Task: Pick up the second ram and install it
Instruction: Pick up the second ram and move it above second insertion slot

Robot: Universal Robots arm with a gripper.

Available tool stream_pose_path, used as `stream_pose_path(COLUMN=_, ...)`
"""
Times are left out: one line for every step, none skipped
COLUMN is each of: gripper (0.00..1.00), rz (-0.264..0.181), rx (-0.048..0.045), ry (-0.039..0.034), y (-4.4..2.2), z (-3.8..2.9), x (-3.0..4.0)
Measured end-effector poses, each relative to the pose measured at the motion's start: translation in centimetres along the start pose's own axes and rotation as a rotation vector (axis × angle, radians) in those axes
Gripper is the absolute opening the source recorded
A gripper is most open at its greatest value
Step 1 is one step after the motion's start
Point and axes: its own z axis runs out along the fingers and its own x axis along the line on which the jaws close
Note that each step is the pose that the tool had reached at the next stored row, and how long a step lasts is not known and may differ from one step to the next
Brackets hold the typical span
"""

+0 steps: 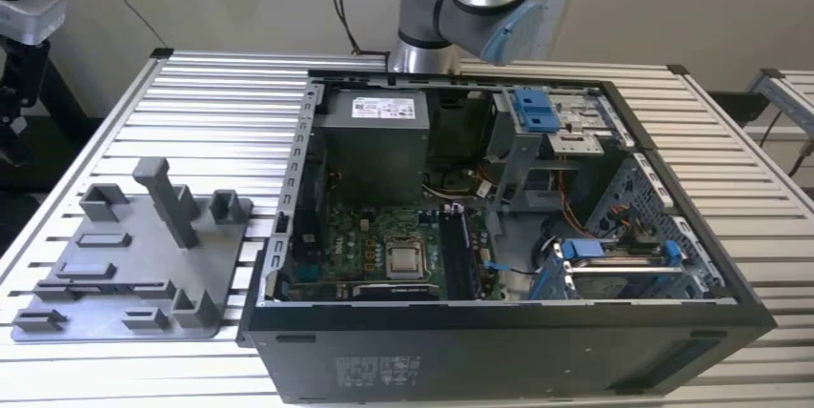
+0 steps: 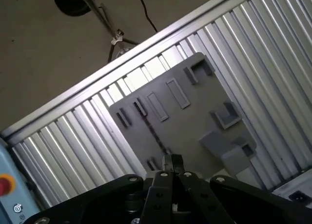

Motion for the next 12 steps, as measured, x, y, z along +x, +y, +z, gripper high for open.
stream_pose_path(gripper=0.11, rz=-0.018, rx=0.0000, ry=0.0008, y=0.00, z=0.00, x=0.00)
stream_pose_path(gripper=0.11, rz=-0.036, rx=-0.0001, ry=0.0017, y=0.00, z=-0.01, x=0.00)
stream_pose_path(gripper=0.11, rz=-0.054, rx=-0.0001, ry=0.0026, y=0.00, z=0.00, x=0.00)
stream_pose_path(gripper=0.11, rz=-0.072, rx=-0.0003, ry=0.0034, y=0.00, z=0.00, x=0.00)
stream_pose_path(gripper=0.11, rz=-0.091, rx=-0.0004, ry=0.0044, y=0.00, z=0.00, x=0.00)
stream_pose_path(gripper=0.11, rz=-0.108, rx=-0.0005, ry=0.0052, y=0.00, z=0.00, x=0.00)
stream_pose_path(gripper=0.11, rz=-0.126, rx=-0.0007, ry=0.0061, y=0.00, z=0.00, x=0.00)
stream_pose_path(gripper=0.11, rz=-0.145, rx=-0.0008, ry=0.0070, y=0.00, z=0.00, x=0.00)
stream_pose_path(gripper=0.11, rz=-0.164, rx=-0.0009, ry=0.0079, y=0.00, z=0.01, x=0.00)
stream_pose_path(gripper=0.11, rz=-0.182, rx=-0.0010, ry=0.0088, y=0.00, z=0.01, x=0.00)
stream_pose_path(gripper=0.11, rz=-0.200, rx=-0.0011, ry=0.0096, y=0.00, z=0.01, x=0.00)
stream_pose_path(gripper=0.11, rz=-0.218, rx=-0.0013, ry=0.0105, y=0.00, z=0.02, x=0.00)
